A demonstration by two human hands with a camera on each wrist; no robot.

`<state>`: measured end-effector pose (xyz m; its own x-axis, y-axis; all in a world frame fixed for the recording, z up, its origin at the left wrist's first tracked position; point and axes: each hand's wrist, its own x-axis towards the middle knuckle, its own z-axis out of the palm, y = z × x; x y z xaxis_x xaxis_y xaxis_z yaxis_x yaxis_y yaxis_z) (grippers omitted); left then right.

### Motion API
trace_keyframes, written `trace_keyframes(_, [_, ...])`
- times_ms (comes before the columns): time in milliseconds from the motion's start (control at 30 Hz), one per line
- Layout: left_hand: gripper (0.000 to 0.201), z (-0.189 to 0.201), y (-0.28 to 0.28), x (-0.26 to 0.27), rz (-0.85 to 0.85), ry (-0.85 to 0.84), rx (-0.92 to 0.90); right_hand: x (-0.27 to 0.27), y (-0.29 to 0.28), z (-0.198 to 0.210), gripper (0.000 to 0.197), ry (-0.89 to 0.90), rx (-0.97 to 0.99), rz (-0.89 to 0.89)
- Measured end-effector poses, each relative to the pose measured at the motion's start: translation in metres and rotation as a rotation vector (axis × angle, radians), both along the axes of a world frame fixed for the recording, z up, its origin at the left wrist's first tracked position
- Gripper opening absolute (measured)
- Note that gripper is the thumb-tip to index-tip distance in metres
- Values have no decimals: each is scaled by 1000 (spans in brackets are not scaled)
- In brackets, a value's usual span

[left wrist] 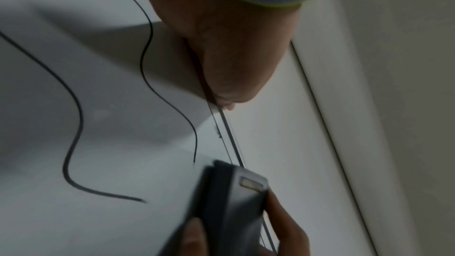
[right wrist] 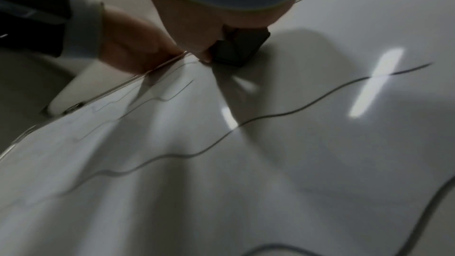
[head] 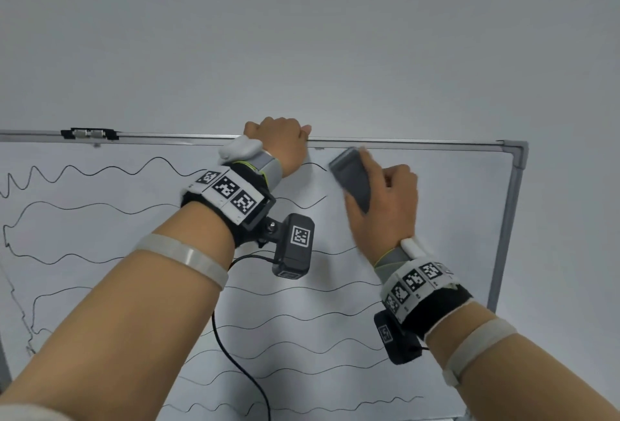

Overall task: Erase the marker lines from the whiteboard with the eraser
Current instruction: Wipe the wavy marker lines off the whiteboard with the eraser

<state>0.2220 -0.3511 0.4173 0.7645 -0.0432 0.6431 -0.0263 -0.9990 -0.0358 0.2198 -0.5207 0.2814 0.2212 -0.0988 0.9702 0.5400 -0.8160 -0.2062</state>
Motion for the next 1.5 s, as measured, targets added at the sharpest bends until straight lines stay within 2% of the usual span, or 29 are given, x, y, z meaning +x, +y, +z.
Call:
trace_keyframes(67, [34, 4, -10, 0, 20, 7, 1, 3, -21, 9, 71, 14, 160, -52])
trace_keyframes(133, [30, 8, -21, -1, 41, 15, 8, 5, -35, 17, 70, 24, 203, -81])
trace_keyframes(267, [26, 13, -32, -1, 83, 49, -2, 3, -33, 17, 73, 31, 88, -47])
trace_keyframes(433, [31, 9, -17, -3, 108, 71, -79, 8, -18, 2, 73, 16, -116, 31])
trace_keyframes(567, [41, 2, 16, -10, 123, 29, -145, 18, -3, 1, 72, 91, 198, 72])
trace_keyframes(600, [44, 1, 21, -12, 108, 13, -149, 15, 10, 1, 72, 82, 197, 85])
trace_keyframes(733, [43, -3, 41, -24, -13, 20, -178, -6, 78, -10, 72, 6, -162, 170])
trace_keyframes(767, [43, -3, 45, -28, -44, 24, -182, -7, 83, -10, 71, 9, -142, 172])
trace_keyframes(833, [44, 0, 66, -38, -50, 19, -164, -7, 88, -8, 71, 41, 33, 147])
trace_keyframes(900, [46, 2, 101, -49, -9, -12, -117, -9, 99, -5, 72, 91, 240, 106])
trace_keyframes(967, [48, 2, 134, -58, 32, -46, -53, -18, 125, -1, 72, 106, 313, 114])
trace_keyframes(1100, [51, 5, 180, -73, 108, -106, 62, -30, 176, -4, 72, 51, -49, 173])
trace_keyframes(1133, [51, 6, 187, -75, 109, -116, 46, -26, 174, -3, 72, 65, -33, 156])
trace_keyframes(1167, [50, 6, 200, -78, 107, -123, 21, -23, 173, -3, 72, 91, 63, 126])
trace_keyframes(1267, [50, 1, 235, -79, 122, -91, -55, -17, 179, 1, 73, 169, 440, 59])
trace_keyframes(1300, [51, -2, 243, -78, 122, -65, -71, -20, 191, 3, 73, 180, 452, 54])
trace_keyframes(1433, [52, -7, 258, -76, 117, -50, -71, -31, 236, -1, 72, 127, 67, 115])
trace_keyframes(1500, [52, -6, 266, -75, 91, -41, -81, -23, 225, 0, 72, 127, 123, 74])
